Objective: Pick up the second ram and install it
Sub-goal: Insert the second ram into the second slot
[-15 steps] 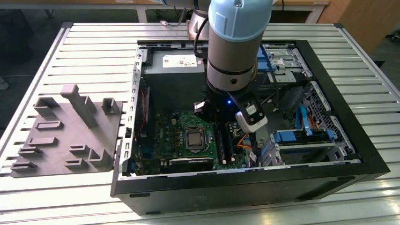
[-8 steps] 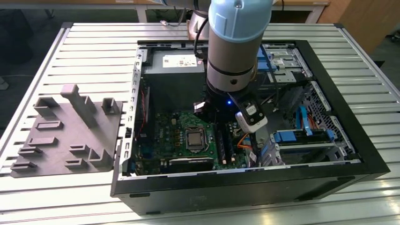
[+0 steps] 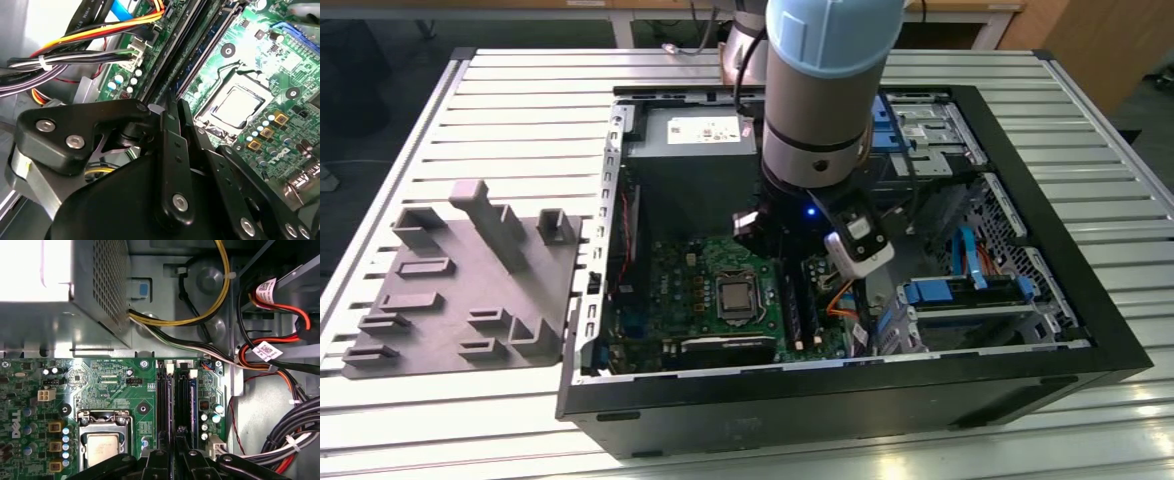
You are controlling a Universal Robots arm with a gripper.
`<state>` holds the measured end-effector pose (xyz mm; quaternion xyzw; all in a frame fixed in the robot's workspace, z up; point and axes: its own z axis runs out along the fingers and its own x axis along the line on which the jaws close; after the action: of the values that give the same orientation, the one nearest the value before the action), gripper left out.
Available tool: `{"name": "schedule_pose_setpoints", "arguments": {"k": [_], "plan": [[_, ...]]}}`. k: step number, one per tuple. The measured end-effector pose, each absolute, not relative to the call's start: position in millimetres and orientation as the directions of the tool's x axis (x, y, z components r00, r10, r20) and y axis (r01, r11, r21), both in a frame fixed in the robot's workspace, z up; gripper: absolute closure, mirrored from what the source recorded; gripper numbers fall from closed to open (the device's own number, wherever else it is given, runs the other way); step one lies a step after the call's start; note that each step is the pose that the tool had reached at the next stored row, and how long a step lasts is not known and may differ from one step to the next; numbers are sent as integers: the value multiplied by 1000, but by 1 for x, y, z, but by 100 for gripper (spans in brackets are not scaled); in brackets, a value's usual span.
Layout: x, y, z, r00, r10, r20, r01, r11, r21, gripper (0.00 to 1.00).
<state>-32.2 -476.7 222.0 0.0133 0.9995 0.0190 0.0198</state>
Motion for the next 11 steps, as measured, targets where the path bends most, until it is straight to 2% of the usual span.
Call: {"name": "schedule_pose_setpoints", "arguments": {"k": [11], "plan": [[-32, -477, 232, -999, 27, -39, 26, 999, 39, 81]]}}
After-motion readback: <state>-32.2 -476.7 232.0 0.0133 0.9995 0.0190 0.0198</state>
